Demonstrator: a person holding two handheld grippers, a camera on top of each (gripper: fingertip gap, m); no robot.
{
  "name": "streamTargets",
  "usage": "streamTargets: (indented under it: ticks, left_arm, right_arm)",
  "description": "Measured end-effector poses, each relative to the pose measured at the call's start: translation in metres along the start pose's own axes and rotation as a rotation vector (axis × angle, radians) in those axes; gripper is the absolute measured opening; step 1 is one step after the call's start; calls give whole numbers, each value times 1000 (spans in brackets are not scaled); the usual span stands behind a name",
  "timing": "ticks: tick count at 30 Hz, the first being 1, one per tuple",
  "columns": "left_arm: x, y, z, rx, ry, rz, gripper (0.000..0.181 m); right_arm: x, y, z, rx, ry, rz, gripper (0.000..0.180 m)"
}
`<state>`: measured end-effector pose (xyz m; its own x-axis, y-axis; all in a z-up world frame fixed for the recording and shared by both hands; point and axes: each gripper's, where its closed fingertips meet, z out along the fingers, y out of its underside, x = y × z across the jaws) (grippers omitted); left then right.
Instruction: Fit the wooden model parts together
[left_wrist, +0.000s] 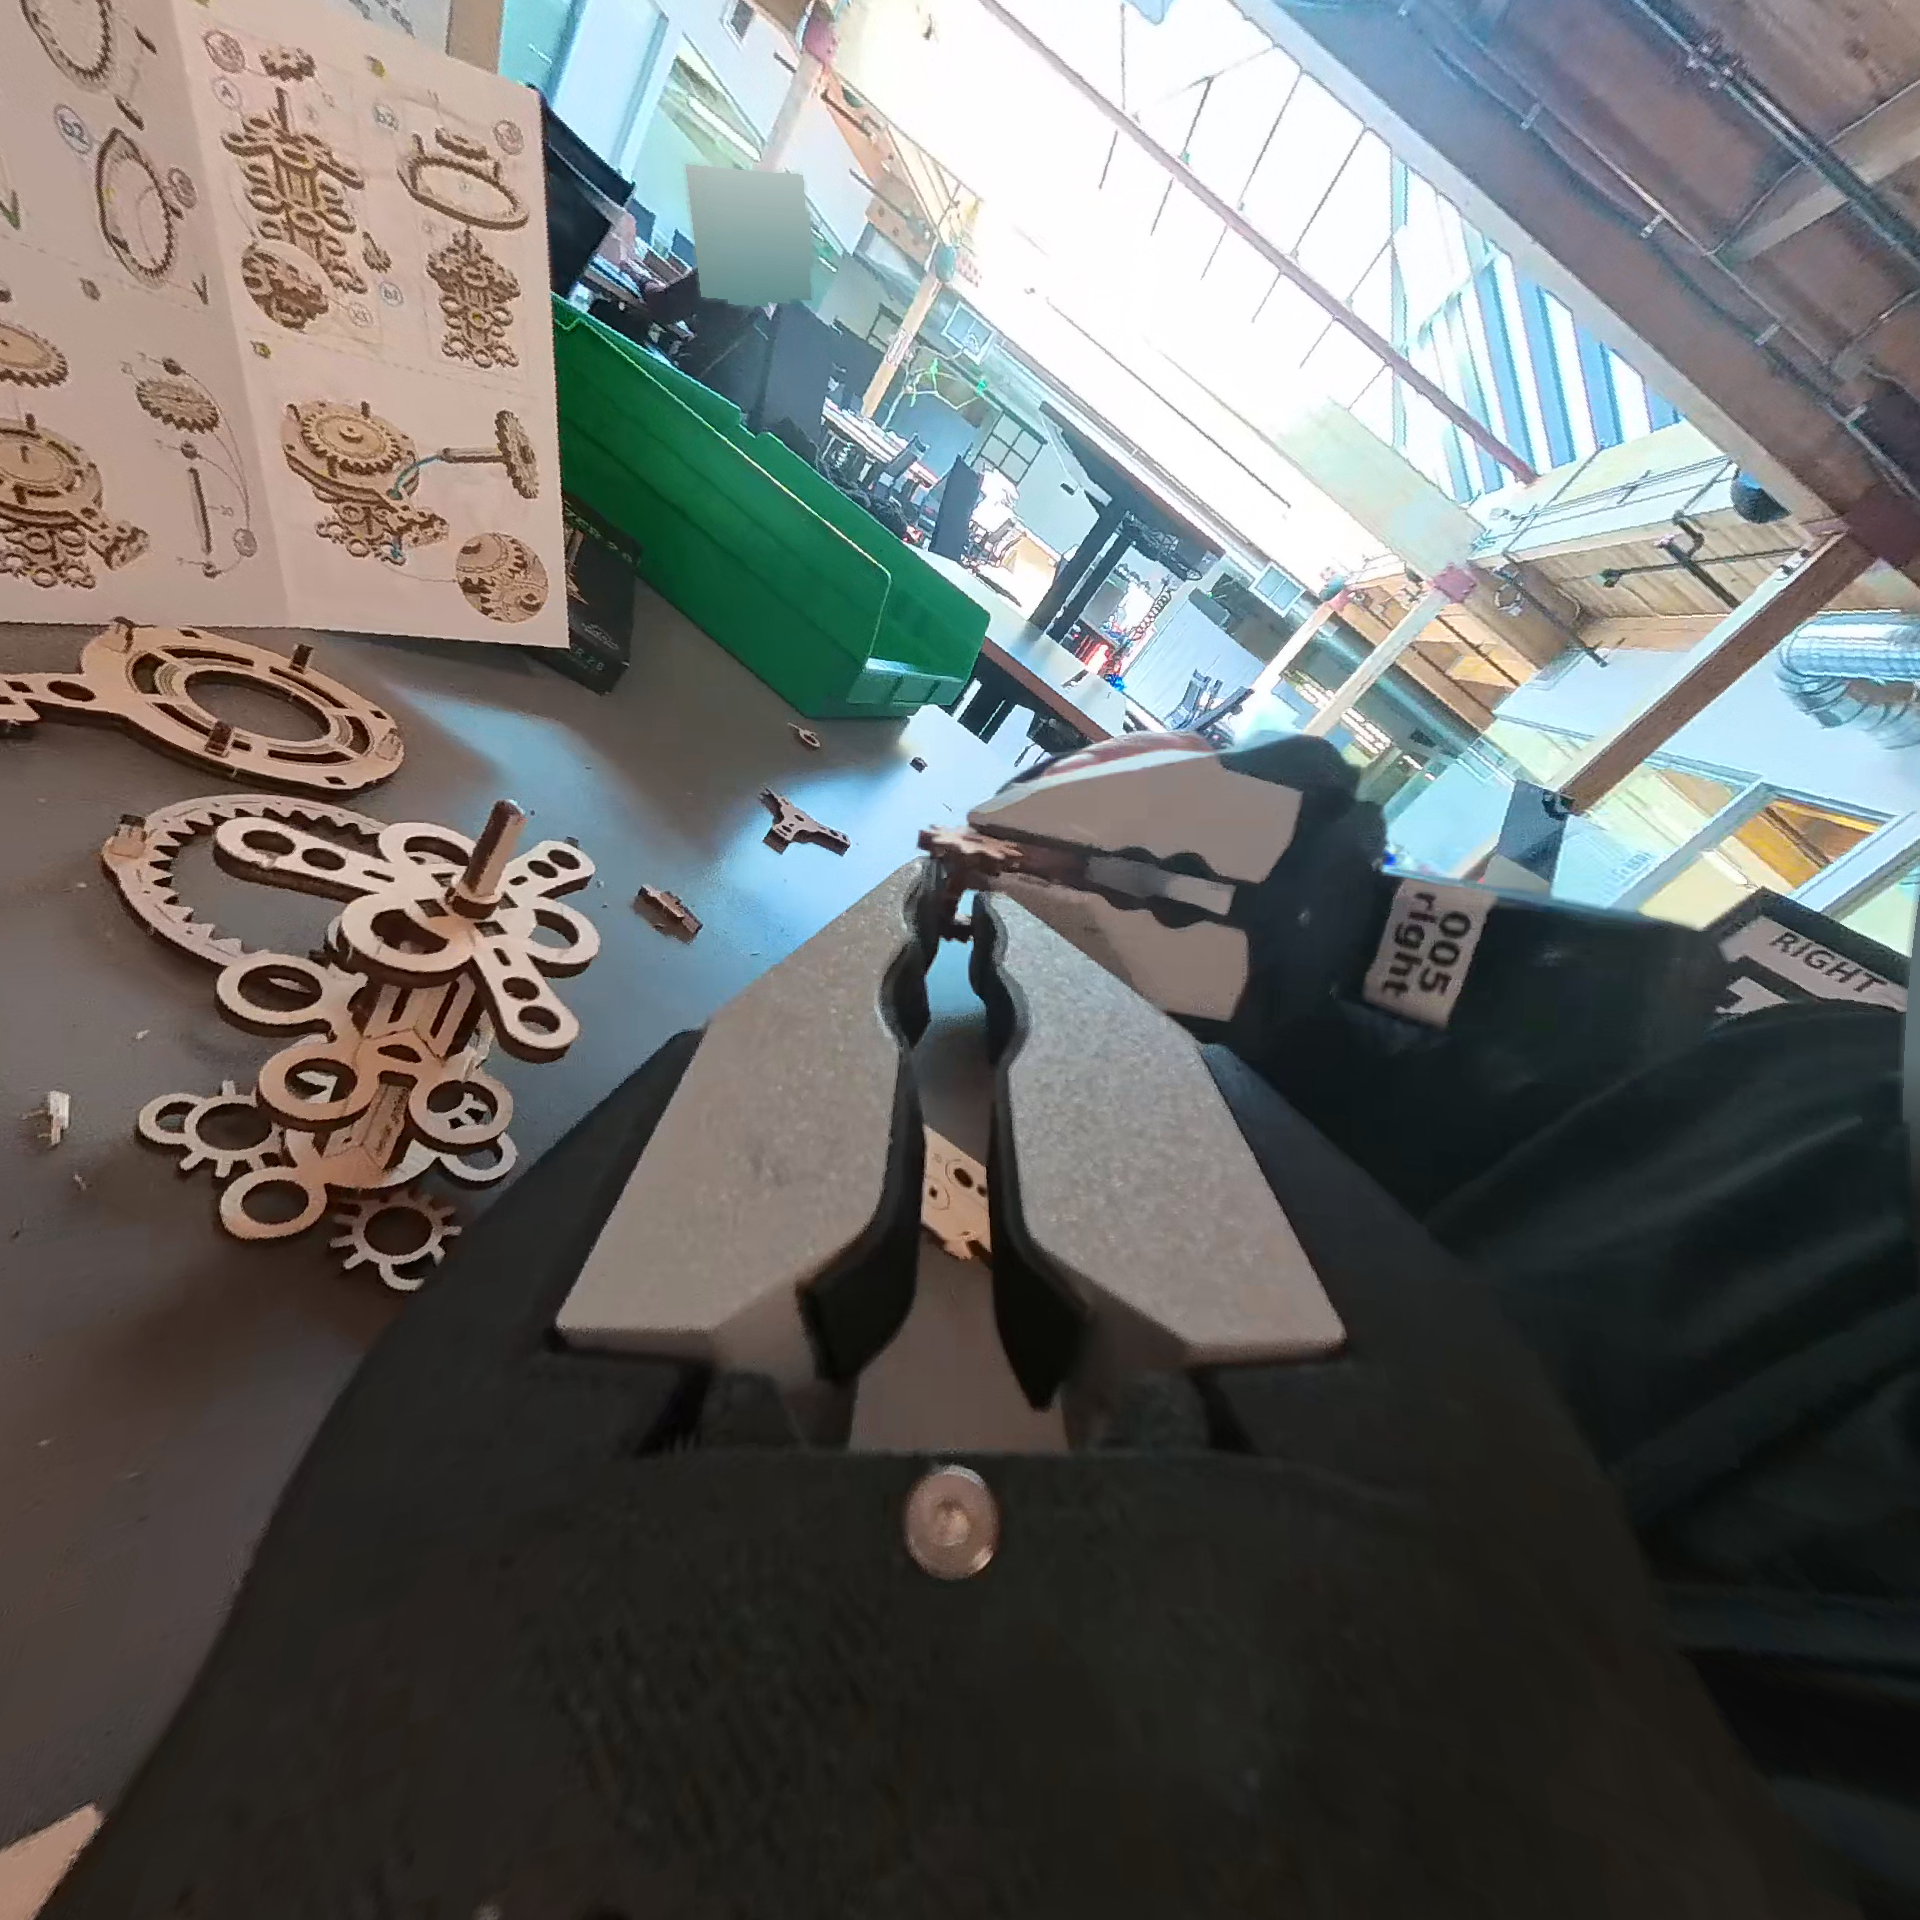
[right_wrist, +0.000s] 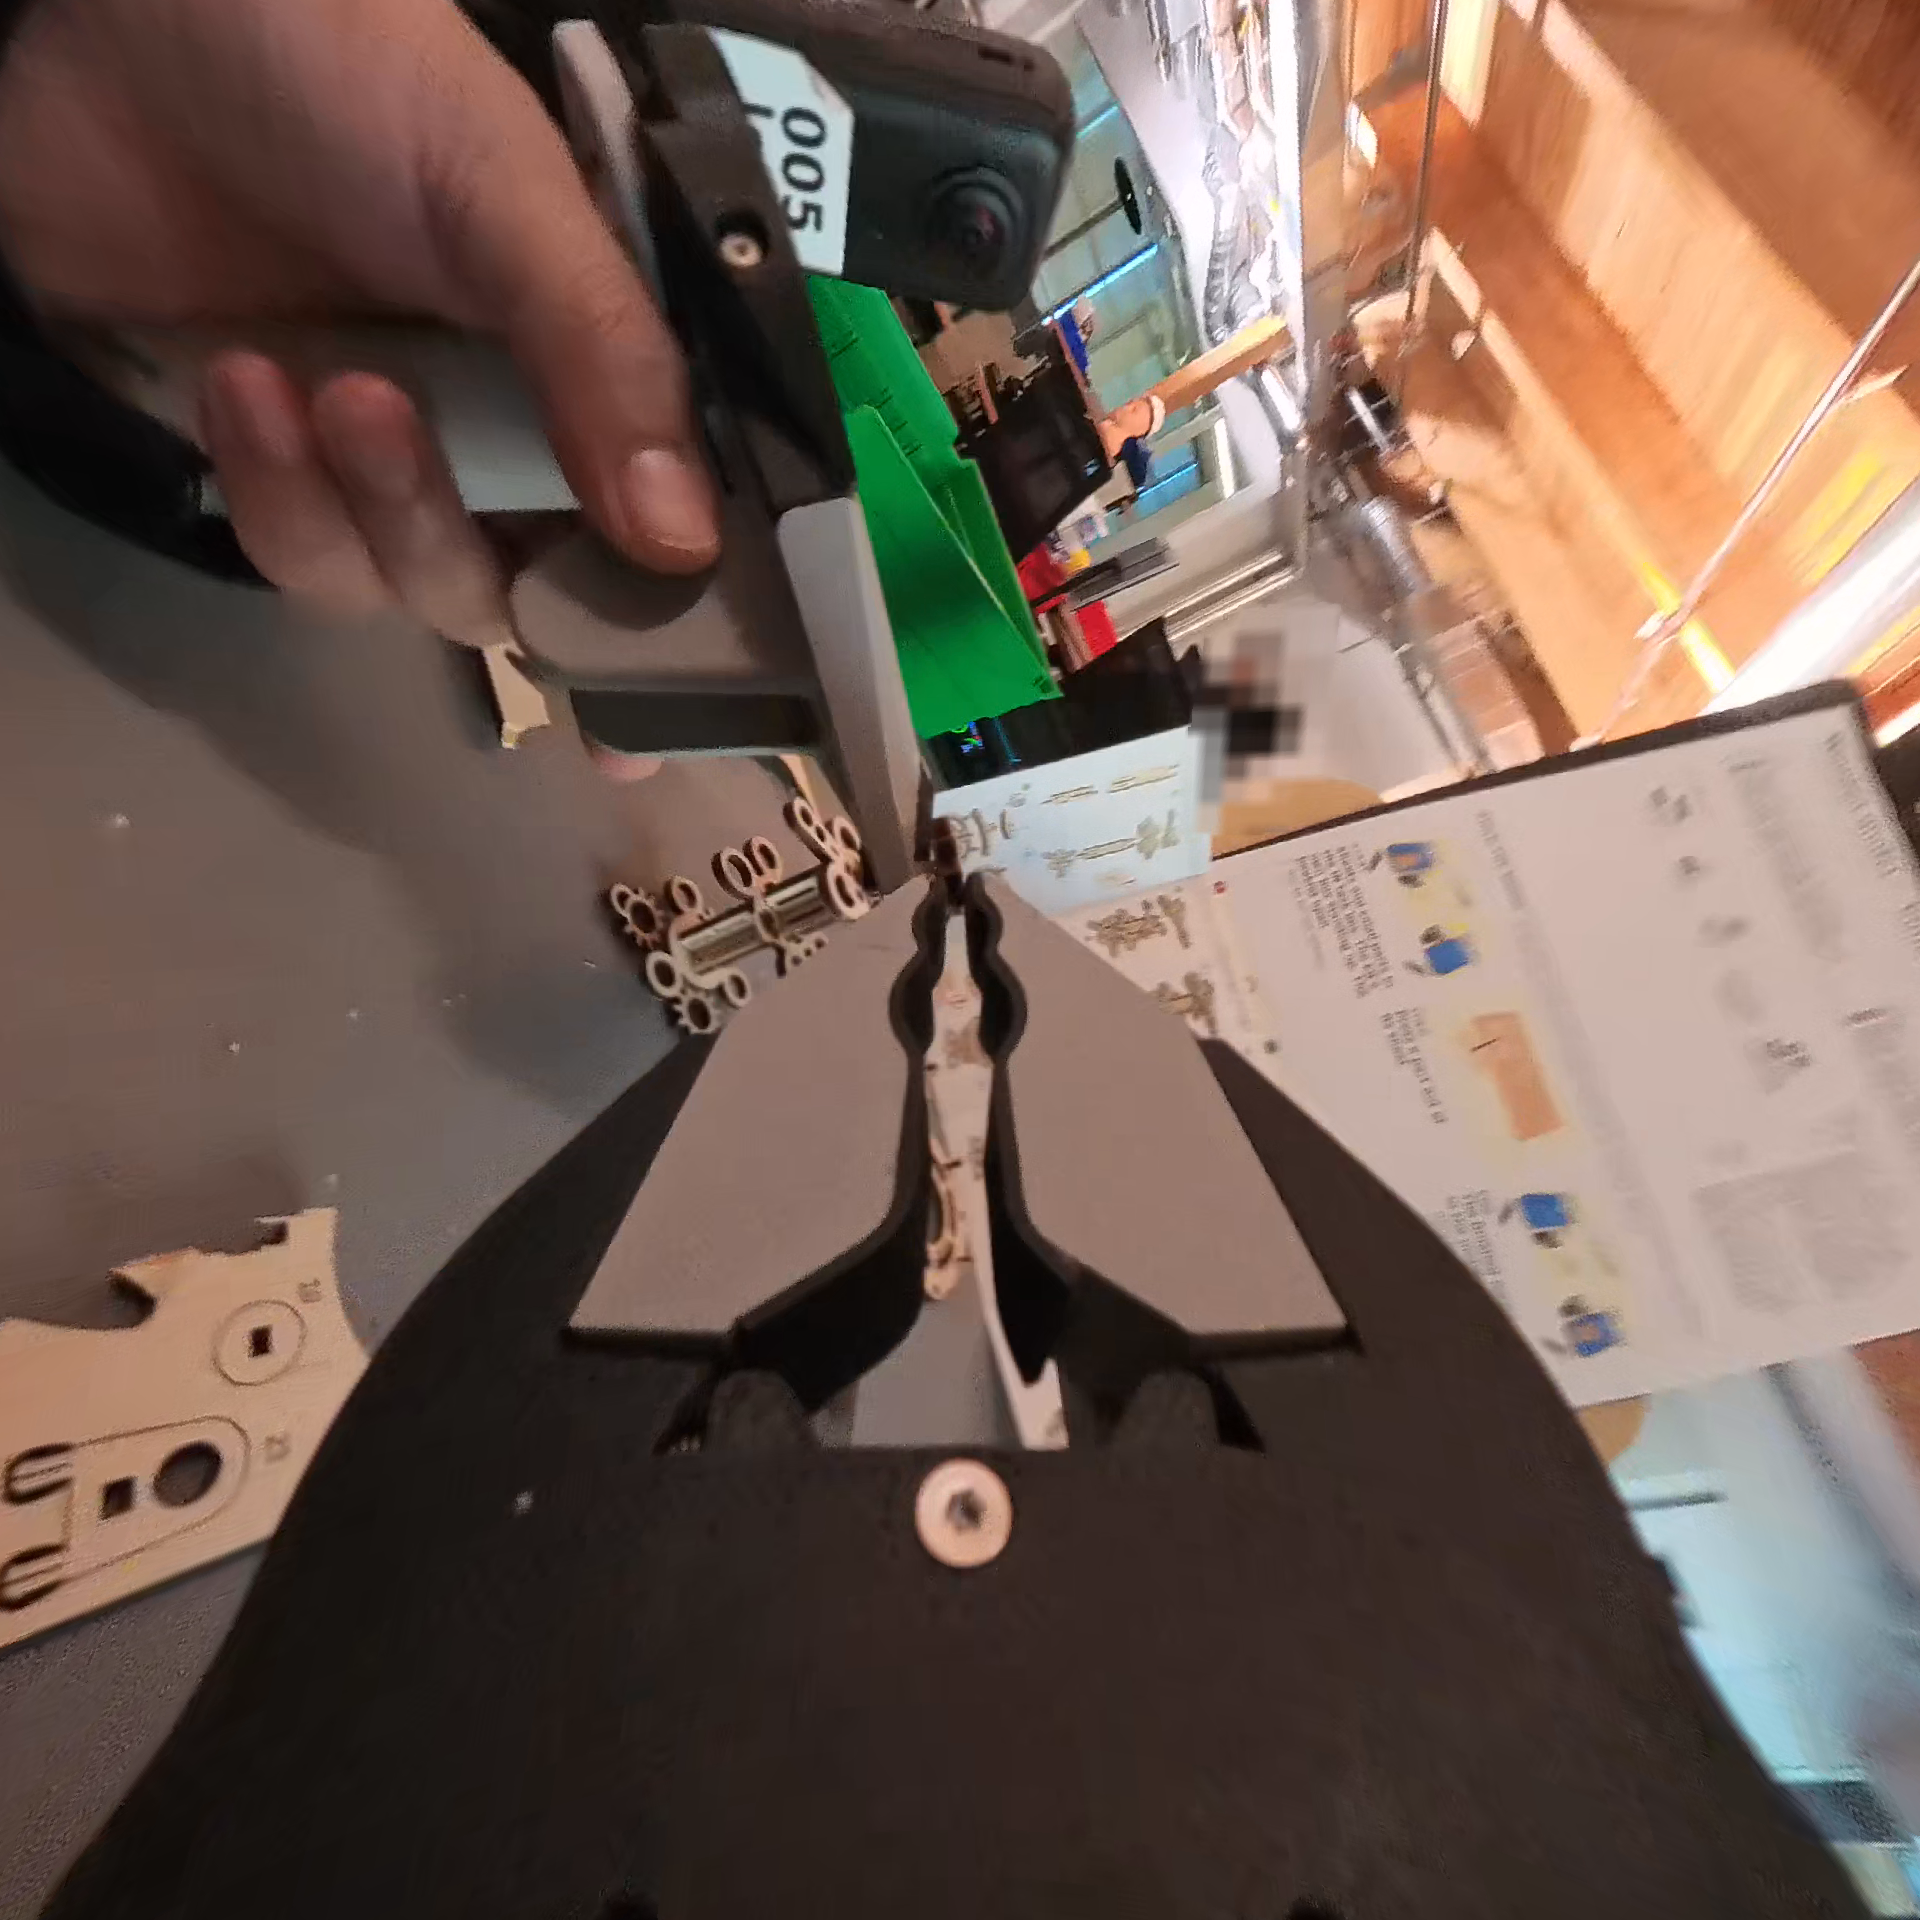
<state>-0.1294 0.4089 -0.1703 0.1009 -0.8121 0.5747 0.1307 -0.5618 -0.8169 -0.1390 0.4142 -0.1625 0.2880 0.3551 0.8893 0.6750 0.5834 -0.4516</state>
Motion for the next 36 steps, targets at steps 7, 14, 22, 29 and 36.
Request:
streamTargets:
  ticks: [7,14,22,29,36]
  left_arm:
    - [5,4,0,-30,21,3,1]
    - [18,-8,-1,72,153,-137,0]
    - [11,-14,-2,78,9,142,0]
    - [4,-12,-7,0,-132,563,0]
    - [11,0,-1,-38,-115,805,0]
  right_arm:
    - [-2,-5,-6,60,18,-97,3]
    - [8,-17,-11,33,226,-346,0]
    - [8,-15,-10,160,147,-93,0]
    - [13,-10,-17,371,-358,852,0]
    - [3,-9,-15,428,-834,1463,9]
